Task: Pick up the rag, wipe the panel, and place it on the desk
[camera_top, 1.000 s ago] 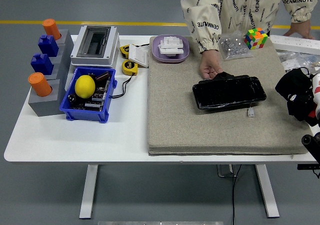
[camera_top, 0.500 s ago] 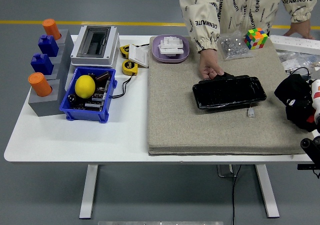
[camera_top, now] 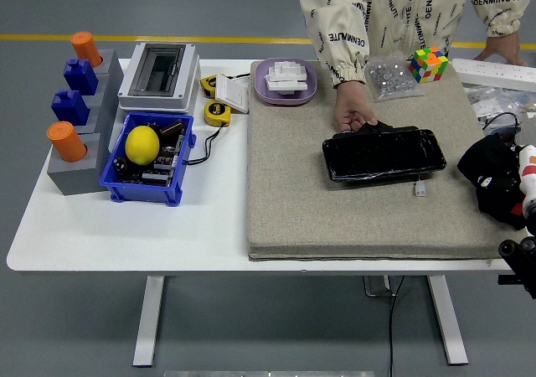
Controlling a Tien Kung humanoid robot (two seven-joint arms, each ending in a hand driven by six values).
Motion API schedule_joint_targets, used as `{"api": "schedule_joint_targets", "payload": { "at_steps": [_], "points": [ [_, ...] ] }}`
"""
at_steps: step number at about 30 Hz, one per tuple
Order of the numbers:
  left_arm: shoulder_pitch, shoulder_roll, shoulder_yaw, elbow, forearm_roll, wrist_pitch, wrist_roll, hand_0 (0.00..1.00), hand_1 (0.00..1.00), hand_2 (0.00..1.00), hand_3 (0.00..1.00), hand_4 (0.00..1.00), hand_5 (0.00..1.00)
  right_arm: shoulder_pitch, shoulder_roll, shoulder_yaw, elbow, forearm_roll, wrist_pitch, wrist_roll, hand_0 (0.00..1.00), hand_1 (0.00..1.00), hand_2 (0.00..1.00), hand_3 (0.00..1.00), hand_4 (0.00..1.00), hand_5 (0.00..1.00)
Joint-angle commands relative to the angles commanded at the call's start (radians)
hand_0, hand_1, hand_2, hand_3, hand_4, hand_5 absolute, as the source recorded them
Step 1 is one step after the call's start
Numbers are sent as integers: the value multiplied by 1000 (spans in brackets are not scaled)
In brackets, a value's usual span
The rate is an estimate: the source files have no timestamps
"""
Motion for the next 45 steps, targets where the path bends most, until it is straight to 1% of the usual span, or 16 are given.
{"api": "schedule_joint_targets", "payload": {
  "at_steps": [15,20,21,26,27,32,33,34,38,39,44,45],
  "points": [
    [1,-3,-5,0,2,0,0,610,639,652,561,624,433,-15,11,7,-13,-3,-1,3,315,431,455,488,911,143],
    [-1,-2,-3,-1,2,0,0,610,639,652,561,624,433,-14,11,8,-12,7,7,8,315,431,455,488,911,143],
    [-1,-2,-4,0,3,0,0,609,639,653,561,625,434,-13,11,9,-12,11,12,10,333,436,467,499,880,181],
    [1,-1,-4,0,3,0,0,609,639,653,561,625,434,-13,10,11,-12,31,38,23,333,436,467,499,880,181],
    [1,-1,-3,0,2,0,0,609,639,653,560,626,437,-13,10,10,-11,34,44,27,413,451,489,497,897,268],
    [3,0,0,0,0,0,0,609,639,653,560,626,437,-13,11,9,-8,40,55,47,413,451,489,497,897,268],
    [4,0,1,0,0,0,0,609,639,653,560,626,437,-13,11,9,-7,40,56,49,413,451,489,497,897,268],
    [4,1,1,0,0,-1,0,609,639,653,560,624,434,-13,10,9,-6,41,57,54,461,481,510,504,963,317],
    [5,2,3,0,0,0,0,609,639,653,560,624,434,-14,6,5,-3,60,54,88,461,481,510,504,963,317],
    [6,2,3,0,0,0,0,609,639,654,560,623,435,-14,5,4,-3,62,51,93,469,493,520,508,998,351],
    [6,1,7,0,-2,-1,0,609,639,654,560,623,435,-13,2,6,-1,67,36,113,469,493,520,508,998,351],
    [6,2,7,0,-2,-1,0,609,639,654,560,623,435,-12,1,7,-1,67,35,114,488,511,532,519,998,358]
  ]
}}
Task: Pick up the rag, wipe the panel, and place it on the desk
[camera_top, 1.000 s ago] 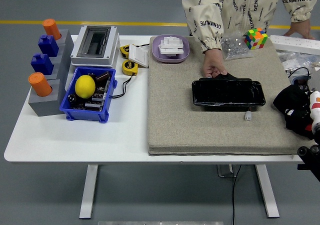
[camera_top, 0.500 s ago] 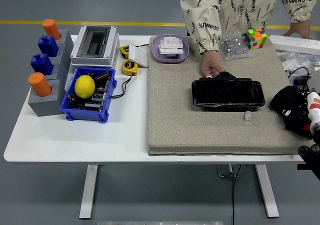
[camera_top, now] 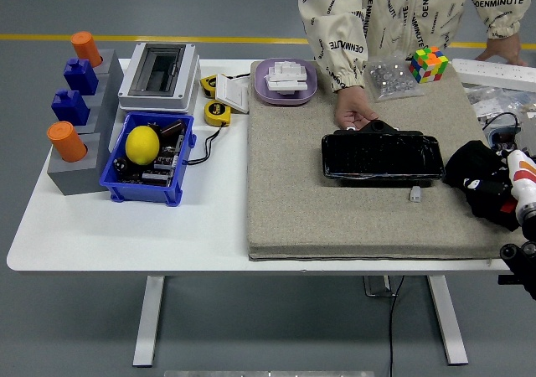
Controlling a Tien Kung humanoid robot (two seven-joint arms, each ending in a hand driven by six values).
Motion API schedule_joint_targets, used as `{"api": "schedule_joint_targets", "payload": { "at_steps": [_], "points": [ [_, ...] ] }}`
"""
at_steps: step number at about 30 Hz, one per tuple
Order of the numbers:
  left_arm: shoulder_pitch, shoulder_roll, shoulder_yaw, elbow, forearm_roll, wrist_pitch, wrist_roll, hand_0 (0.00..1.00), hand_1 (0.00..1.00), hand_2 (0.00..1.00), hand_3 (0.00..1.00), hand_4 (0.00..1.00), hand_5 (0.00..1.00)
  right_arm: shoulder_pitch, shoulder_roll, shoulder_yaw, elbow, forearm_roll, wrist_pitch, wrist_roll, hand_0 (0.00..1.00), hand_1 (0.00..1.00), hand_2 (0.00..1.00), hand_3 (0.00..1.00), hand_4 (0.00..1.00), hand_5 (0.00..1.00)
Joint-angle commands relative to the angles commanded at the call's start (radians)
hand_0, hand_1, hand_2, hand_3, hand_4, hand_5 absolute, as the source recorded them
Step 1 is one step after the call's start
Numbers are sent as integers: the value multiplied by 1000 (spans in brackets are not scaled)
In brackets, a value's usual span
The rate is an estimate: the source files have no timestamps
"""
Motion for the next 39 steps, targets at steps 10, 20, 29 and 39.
{"api": "schedule_joint_targets", "payload": {
  "at_steps": [10,20,29,39],
  "points": [
    [-1,-1,-6,1,4,0,0,609,640,652,560,623,435,-4,-9,6,-1,-10,12,-5,544,550,581,548,998,368],
    [-4,-2,-10,0,6,0,-1,609,639,654,560,624,433,-6,-13,12,-1,-24,60,-8,665,627,682,630,998,405],
    [-5,-2,-11,0,6,0,-1,610,639,654,560,624,434,-7,-15,25,-1,-31,82,3,739,680,745,735,998,437],
    [-5,-4,-16,1,6,0,0,610,639,652,561,624,434,-15,-23,44,14,-28,91,18,849,795,851,818,998,503]
  ]
}}
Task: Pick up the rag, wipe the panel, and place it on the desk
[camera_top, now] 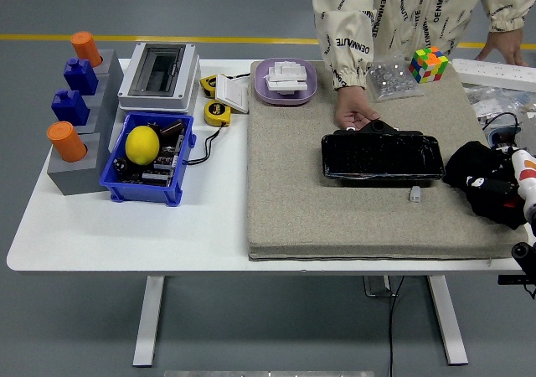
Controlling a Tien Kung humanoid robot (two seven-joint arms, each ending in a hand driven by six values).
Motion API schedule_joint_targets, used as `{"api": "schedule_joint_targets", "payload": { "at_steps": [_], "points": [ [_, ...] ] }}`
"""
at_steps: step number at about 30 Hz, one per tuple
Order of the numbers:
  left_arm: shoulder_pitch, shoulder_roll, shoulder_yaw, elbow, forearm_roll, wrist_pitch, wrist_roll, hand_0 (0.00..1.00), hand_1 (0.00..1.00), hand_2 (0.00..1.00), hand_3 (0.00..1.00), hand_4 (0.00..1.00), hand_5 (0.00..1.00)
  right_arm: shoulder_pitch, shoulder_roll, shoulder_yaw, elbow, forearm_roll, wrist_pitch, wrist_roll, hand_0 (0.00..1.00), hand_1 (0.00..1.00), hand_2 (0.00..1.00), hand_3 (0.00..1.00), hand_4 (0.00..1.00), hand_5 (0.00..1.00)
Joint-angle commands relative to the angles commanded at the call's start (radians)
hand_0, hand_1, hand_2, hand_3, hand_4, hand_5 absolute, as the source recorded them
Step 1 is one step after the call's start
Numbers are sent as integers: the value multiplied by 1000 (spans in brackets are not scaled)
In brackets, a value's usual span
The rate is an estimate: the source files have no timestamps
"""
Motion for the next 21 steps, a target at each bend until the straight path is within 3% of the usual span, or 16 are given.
{"api": "schedule_joint_targets", "payload": {
  "at_steps": [3,4,9,10,13,15,16,21],
  "points": [
    [0,0,-1,0,1,0,0,610,639,652,561,624,434,-3,-2,6,4,6,12,7,849,795,851,818,998,503],
    [0,0,-1,0,1,0,0,609,639,653,561,625,433,-5,-3,8,7,10,14,10,956,883,916,910,998,631],
    [-2,0,-3,-2,3,0,-1,609,639,653,561,625,433,-14,-8,19,23,40,50,39,956,883,916,910,998,631],
    [-2,0,-3,-1,3,0,-1,610,639,653,561,625,433,-15,-10,21,26,40,63,43,998,995,998,998,998,766],
    [1,-1,-2,0,2,0,0,610,639,653,561,625,433,-16,-10,25,28,42,92,49,998,995,998,998,998,766],
    [1,-1,0,0,1,0,0,610,639,653,561,625,433,-18,-11,28,29,43,94,55,998,995,998,998,998,766],
    [1,-1,0,0,1,0,0,609,640,653,561,625,433,-19,-11,29,29,45,93,59,998,998,998,998,998,865],
    [3,0,4,-1,-1,0,0,609,640,653,561,625,433,-26,-14,49,32,91,85,76,998,998,998,998,998,865]
  ]
}}
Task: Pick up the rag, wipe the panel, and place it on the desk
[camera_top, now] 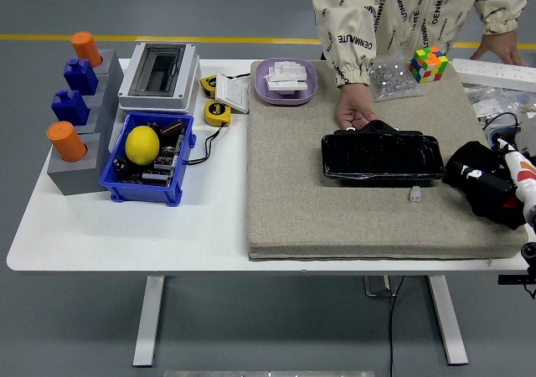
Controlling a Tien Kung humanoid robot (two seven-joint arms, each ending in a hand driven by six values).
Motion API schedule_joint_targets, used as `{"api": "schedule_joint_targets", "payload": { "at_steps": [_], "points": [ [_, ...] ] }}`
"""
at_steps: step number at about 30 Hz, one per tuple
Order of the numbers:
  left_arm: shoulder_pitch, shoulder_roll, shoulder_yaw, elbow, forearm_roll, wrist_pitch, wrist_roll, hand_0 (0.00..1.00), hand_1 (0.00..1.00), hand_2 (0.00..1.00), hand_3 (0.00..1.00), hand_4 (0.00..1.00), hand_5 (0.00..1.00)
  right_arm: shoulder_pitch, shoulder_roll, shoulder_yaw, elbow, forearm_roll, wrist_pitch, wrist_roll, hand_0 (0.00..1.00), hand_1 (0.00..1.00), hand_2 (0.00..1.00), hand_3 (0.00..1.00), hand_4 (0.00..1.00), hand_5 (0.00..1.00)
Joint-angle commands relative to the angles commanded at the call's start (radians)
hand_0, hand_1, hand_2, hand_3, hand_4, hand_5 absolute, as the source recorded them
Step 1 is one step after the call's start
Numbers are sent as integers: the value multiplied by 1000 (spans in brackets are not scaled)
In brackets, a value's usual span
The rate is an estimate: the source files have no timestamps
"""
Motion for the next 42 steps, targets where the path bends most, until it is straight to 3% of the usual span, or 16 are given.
{"api": "schedule_joint_targets", "payload": {
  "at_steps": [1,10,25,29,33,42],
  "points": [
    [1,0,0,0,0,0,0,609,640,653,561,625,434,-1,-1,2,0,11,0,0,998,998,998,998,998,998],
    [4,2,7,0,-2,0,0,608,640,652,561,625,433,-4,-3,13,-4,91,-15,-1,998,998,998,998,998,998],
    [3,2,8,1,-1,0,0,609,640,652,561,624,433,-18,-7,67,21,140,-111,14,998,980,987,989,998,998],
    [1,0,6,0,0,0,0,609,640,652,561,624,433,-24,-10,80,54,246,-117,41,998,980,987,989,998,998],
    [0,-1,5,0,0,0,0,609,640,652,561,624,434,-33,-13,86,86,412,-86,83,998,976,983,977,998,998],
    [0,-2,2,1,2,0,0,609,640,652,561,624,434,-46,-14,121,89,786,-47,153,998,976,987,984,998,998]
  ]
}}
